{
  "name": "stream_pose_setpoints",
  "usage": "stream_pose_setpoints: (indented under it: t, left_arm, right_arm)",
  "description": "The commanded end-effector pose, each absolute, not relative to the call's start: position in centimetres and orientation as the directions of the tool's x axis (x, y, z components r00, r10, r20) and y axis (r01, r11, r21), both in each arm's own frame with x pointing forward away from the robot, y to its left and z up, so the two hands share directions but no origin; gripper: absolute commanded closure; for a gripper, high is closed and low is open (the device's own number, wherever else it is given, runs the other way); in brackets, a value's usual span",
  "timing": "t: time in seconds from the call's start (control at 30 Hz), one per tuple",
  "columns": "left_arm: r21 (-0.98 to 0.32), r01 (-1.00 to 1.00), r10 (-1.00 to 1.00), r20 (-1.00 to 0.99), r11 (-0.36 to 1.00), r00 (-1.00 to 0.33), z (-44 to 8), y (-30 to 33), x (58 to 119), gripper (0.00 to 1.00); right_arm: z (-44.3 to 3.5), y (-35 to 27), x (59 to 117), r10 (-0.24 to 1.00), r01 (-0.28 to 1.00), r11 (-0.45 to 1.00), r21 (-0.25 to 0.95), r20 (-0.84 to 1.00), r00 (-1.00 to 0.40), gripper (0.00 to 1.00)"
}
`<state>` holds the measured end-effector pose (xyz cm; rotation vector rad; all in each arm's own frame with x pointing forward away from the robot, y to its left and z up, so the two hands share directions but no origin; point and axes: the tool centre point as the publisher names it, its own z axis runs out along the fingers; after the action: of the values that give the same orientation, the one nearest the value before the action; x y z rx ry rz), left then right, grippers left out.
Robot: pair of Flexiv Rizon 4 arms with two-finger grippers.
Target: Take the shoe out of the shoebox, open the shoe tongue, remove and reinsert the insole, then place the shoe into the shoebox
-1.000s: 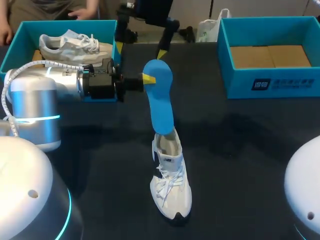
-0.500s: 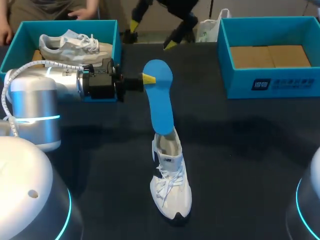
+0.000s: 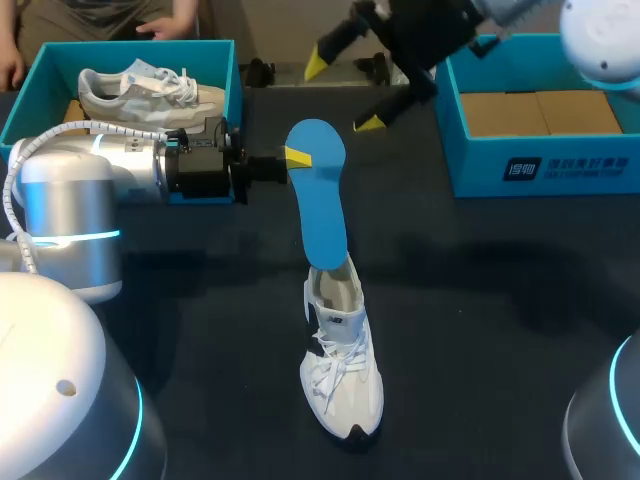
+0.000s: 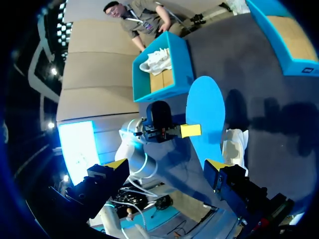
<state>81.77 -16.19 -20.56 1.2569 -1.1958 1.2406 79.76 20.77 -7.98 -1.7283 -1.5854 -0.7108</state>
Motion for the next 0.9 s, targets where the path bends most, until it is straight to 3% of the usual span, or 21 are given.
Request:
stream_pose_setpoints:
  t: [0.03,0.23,0.9]
  left_arm:
    - [-0.001,-0.999,-0.014,1.000,-0.051,-0.001,-20.6,-16.2,81.7,1.00]
    - [-0.001,-0.999,-0.014,1.000,-0.051,-0.001,-20.6,-16.2,81.7,1.00]
    - [-0.021,-0.999,-0.006,1.000,-0.049,-0.021,-20.4,-16.1,81.8,1.00]
  right_arm:
    - [-9.0,19.4,79.6,0.143,0.995,-0.023,-0.092,0.985,0.095,0.00]
    - [-10.5,18.4,79.9,0.033,0.996,-0.024,-0.082,0.996,0.083,0.00]
    - [-12.9,17.2,80.2,-0.070,0.992,-0.014,-0.123,0.990,0.122,0.00]
